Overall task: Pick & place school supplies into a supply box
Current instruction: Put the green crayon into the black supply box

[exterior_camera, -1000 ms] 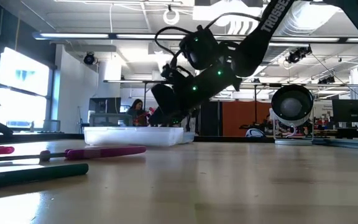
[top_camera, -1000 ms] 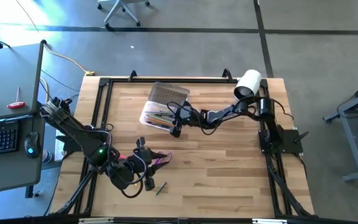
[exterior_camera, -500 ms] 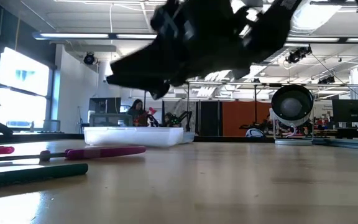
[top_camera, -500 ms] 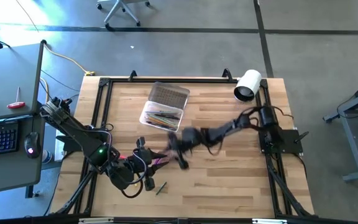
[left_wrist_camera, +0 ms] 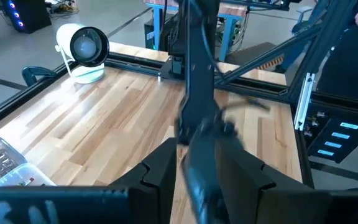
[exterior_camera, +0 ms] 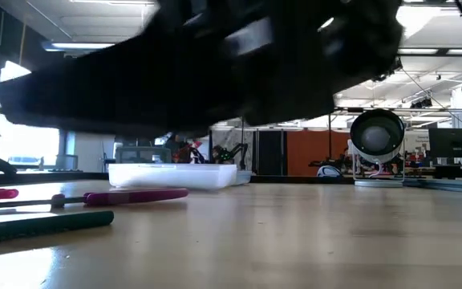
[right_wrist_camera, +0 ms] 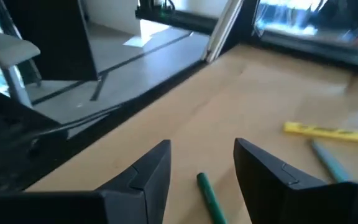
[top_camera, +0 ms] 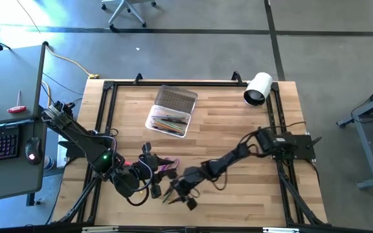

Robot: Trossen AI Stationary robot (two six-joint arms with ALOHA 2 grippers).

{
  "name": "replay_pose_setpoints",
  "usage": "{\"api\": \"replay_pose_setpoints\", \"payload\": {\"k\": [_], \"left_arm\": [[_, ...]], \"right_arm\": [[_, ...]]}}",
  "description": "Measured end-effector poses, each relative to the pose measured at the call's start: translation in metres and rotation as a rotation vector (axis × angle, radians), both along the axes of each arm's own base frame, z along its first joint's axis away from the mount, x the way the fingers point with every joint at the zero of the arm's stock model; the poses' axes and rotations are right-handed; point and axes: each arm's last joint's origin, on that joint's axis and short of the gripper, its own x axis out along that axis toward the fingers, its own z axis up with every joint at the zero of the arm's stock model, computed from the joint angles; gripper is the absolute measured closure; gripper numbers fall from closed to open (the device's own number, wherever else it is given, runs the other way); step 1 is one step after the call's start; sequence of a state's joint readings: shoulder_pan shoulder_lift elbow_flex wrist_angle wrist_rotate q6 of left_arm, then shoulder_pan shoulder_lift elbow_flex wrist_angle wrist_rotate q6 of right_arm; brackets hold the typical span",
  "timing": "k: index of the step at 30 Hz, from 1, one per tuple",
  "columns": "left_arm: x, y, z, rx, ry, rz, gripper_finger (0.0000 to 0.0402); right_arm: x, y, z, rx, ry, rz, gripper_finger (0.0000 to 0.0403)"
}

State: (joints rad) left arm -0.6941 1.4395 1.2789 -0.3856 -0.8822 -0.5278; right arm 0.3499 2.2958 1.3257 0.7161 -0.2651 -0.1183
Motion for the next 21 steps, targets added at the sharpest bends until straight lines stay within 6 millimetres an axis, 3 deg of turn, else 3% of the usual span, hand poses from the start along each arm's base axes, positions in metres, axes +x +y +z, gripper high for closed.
{"api": "replay_pose_setpoints", "payload": {"k": [4,8,16,21], "left_arm": [[0.0,0.0,0.0,0.0,0.001,-0.001,0.0257],[0.0,0.0,-0.001,0.002,0.008,-0.005,0.0257],[0.0,-0.001,-0.001,-0.01,0.017,-0.029,0.0257],[0.0,-0.001,-0.001,-0.01,0.016,-0.029,0.0257]], "right_arm": [[0.026,0.001,-0.018,-0.005,0.122,0.05,0.0249],[0.033,0.0,-0.023,-0.028,0.155,0.073,0.0249],[0.022,-0.013,-0.042,-0.155,0.117,0.08,0.0252],[0.013,-0.027,-0.054,-0.132,0.131,0.061,0.03]]}}
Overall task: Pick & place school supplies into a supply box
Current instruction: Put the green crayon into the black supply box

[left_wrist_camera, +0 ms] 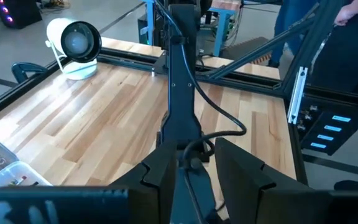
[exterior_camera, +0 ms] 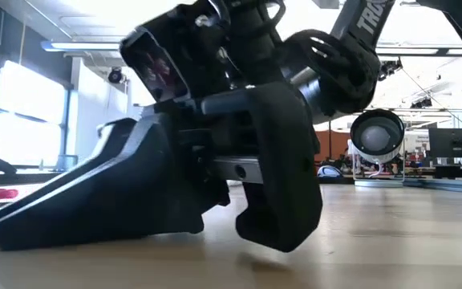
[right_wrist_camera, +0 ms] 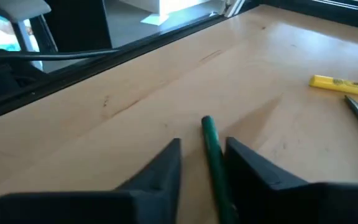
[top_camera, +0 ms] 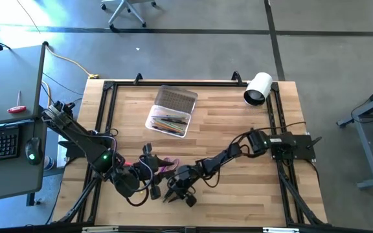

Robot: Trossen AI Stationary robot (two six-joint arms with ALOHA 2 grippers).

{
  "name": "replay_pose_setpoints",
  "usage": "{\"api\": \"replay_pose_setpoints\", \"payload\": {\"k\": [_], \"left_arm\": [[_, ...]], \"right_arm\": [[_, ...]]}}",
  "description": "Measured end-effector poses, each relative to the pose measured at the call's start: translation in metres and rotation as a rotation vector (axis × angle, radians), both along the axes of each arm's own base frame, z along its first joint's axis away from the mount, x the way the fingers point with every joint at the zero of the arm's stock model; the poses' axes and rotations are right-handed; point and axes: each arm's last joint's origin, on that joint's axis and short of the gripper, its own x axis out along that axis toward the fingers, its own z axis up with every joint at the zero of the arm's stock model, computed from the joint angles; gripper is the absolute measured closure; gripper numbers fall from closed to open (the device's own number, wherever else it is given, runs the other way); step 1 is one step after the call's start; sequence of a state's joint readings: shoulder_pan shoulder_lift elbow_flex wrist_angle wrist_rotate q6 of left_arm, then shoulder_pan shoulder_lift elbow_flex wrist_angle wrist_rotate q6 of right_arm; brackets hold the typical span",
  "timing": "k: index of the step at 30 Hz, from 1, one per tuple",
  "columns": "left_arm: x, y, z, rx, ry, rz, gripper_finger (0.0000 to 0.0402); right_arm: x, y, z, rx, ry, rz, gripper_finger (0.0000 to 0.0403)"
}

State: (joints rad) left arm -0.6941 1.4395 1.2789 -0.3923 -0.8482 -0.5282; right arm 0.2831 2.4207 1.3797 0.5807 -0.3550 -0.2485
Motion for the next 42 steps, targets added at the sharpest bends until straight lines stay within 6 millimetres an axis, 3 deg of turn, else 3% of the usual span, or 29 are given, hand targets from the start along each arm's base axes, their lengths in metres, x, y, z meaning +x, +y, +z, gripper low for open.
{"api": "replay_pose_setpoints", "payload": {"k": [5,9,12,17,21,24,31,36,39,42], "left_arm": [[0.0,0.0,0.0,0.003,-0.003,0.006,0.0257],[0.0,0.0,0.0,0.003,-0.003,0.007,0.0257],[0.0,0.0,0.0,0.002,-0.002,0.004,0.0257],[0.0,0.0,0.0,0.001,-0.003,0.004,0.0257],[0.0,0.0,0.001,-0.009,-0.005,-0.003,0.0257],[0.001,-0.001,0.0,-0.018,0.001,-0.021,0.0257],[0.002,-0.002,0.001,-0.031,-0.013,-0.022,0.0257],[0.002,-0.002,0.001,-0.029,-0.012,-0.022,0.0257],[0.002,-0.002,0.001,-0.028,-0.012,-0.023,0.0257],[0.002,-0.002,0.001,-0.028,-0.011,-0.023,0.0257]], "right_arm": [[-0.001,-0.008,-0.002,0.042,0.009,-0.037,0.0389],[0.002,-0.006,0.011,0.084,-0.018,-0.052,0.0377],[0.002,-0.008,0.036,0.082,-0.038,-0.064,0.0382],[-0.001,-0.024,0.099,-0.009,-0.141,-0.121,0.0392],[-0.007,-0.051,0.125,-0.221,-0.152,-0.258,0.0384],[-0.006,-0.077,0.14,-0.252,-0.149,-0.329,0.0396],[-0.002,-0.158,0.133,-0.34,-0.095,-0.636,0.0384],[-0.006,-0.222,0.122,-0.221,-0.018,-0.851,0.0397],[-0.009,-0.246,0.113,-0.099,0.027,-0.91,0.0387],[-0.013,-0.257,0.1,-0.058,0.05,-0.916,0.038]]}}
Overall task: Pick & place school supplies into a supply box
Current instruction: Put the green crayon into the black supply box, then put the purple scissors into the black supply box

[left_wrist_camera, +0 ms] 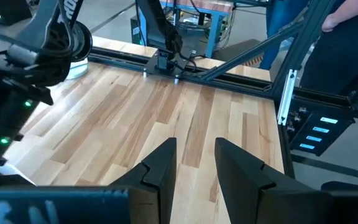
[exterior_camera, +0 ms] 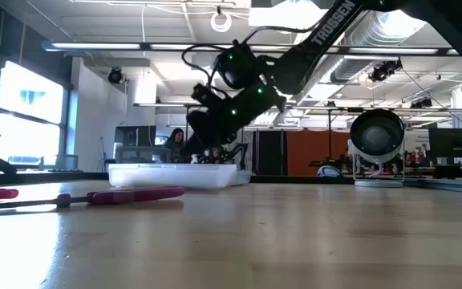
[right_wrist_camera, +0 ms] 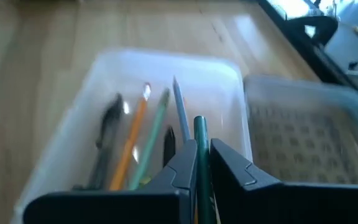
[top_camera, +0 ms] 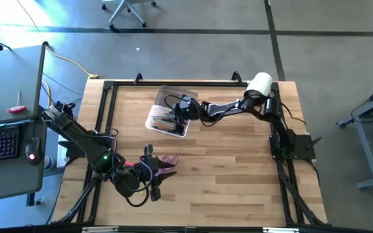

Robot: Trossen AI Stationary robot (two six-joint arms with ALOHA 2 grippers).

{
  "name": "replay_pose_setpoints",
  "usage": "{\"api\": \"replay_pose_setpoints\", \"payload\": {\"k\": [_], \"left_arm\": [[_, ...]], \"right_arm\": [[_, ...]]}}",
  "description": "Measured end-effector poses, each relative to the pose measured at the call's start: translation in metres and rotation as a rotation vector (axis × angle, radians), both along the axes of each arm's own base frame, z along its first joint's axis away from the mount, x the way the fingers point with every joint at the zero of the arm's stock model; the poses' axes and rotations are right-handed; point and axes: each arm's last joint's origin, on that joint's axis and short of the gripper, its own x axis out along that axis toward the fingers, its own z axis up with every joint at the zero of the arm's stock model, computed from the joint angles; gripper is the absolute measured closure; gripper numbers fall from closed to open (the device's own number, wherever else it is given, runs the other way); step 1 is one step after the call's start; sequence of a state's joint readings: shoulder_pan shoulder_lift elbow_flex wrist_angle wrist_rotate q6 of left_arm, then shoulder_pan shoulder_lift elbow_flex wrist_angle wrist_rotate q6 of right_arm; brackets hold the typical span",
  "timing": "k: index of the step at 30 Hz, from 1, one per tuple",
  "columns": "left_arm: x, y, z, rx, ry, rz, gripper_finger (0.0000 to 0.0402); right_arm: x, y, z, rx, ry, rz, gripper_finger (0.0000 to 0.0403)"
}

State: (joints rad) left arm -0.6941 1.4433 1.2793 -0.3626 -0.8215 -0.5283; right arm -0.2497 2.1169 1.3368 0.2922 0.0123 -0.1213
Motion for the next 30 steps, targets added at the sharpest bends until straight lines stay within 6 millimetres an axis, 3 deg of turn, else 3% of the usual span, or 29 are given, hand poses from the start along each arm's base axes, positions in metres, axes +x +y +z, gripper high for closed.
{"api": "replay_pose_setpoints", "payload": {"k": [8,18,22,26,30], "left_arm": [[0.0,0.0,0.0,0.004,0.005,0.0,0.0257],[0.0,0.0,0.0,0.002,0.003,-0.001,0.0257],[0.0,0.0,0.0,0.002,0.004,-0.001,0.0257],[0.0,0.0,-0.001,0.003,0.004,-0.001,0.0257],[0.0,0.0,0.0,0.002,0.003,-0.001,0.0257]], "right_arm": [[-0.004,0.0,-0.007,0.016,0.009,-0.07,0.0384],[-0.004,0.009,-0.011,0.049,0.048,-0.027,0.0297],[0.002,0.044,-0.005,0.109,0.031,0.189,0.0275],[0.004,0.104,-0.008,0.122,0.081,0.414,0.0274],[-0.004,0.16,-0.016,-0.003,0.198,0.473,0.0278]]}}
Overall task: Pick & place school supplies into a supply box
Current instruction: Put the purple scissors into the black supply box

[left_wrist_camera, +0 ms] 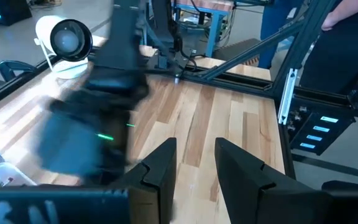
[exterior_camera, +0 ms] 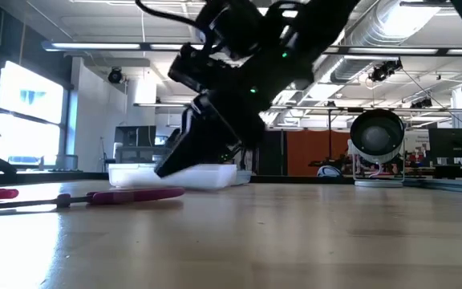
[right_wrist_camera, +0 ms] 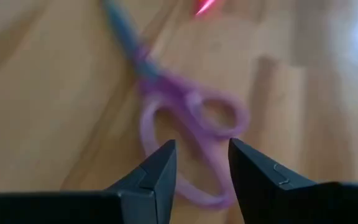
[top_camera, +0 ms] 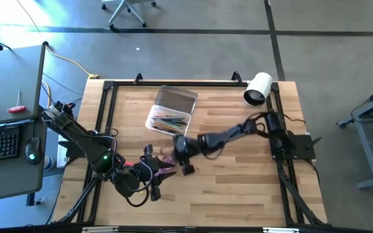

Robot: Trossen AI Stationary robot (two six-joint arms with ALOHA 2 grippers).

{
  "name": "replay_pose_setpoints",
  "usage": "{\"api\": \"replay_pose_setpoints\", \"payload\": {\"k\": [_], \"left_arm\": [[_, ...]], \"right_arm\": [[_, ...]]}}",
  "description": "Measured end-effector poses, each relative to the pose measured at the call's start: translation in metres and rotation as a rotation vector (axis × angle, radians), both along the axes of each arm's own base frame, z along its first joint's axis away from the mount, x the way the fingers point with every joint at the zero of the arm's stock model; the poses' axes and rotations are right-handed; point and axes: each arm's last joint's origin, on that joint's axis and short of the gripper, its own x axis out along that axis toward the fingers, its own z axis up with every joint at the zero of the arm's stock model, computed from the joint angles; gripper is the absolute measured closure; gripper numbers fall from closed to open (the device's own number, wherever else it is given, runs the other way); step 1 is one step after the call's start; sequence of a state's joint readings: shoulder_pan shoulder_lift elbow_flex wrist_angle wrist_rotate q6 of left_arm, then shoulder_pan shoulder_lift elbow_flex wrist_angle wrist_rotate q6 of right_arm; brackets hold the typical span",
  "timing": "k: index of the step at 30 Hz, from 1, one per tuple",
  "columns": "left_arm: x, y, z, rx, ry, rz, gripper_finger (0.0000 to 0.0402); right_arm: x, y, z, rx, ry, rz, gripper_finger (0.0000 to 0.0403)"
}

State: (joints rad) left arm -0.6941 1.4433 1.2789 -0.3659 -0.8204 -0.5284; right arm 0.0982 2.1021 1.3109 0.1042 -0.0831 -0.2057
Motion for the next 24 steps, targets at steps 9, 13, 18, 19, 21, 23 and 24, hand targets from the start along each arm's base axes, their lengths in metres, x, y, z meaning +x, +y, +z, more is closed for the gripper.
{"api": "replay_pose_setpoints", "payload": {"k": [9,13,18,19,21,23,24], "left_arm": [[0.0,0.0,0.001,-0.007,-0.009,0.001,0.0257],[0.0,0.0,0.001,-0.008,-0.01,0.001,0.0257],[0.0,0.0,0.001,0.0,-0.01,0.003,0.0257],[0.0,0.0,0.001,0.007,-0.009,0.0,0.0257],[0.0,0.0,0.001,0.022,-0.005,-0.005,0.0257],[0.0,0.0,0.001,0.023,-0.006,-0.005,0.0257],[0.0,0.0,0.001,0.023,-0.006,-0.005,0.0257]], "right_arm": [[-0.009,0.045,-0.003,-0.148,0.013,0.049,0.0279],[-0.006,0.03,-0.004,-0.106,0.024,0.043,0.0279],[-0.002,0.017,-0.022,0.01,0.072,0.058,0.0284],[-0.001,0.017,-0.026,0.011,0.069,0.062,0.0286],[0.001,0.017,-0.036,-0.012,0.067,0.077,0.0292],[0.003,0.017,-0.046,-0.042,0.063,0.062,0.0299],[0.004,0.017,-0.048,-0.051,0.058,0.052,0.0304]]}}
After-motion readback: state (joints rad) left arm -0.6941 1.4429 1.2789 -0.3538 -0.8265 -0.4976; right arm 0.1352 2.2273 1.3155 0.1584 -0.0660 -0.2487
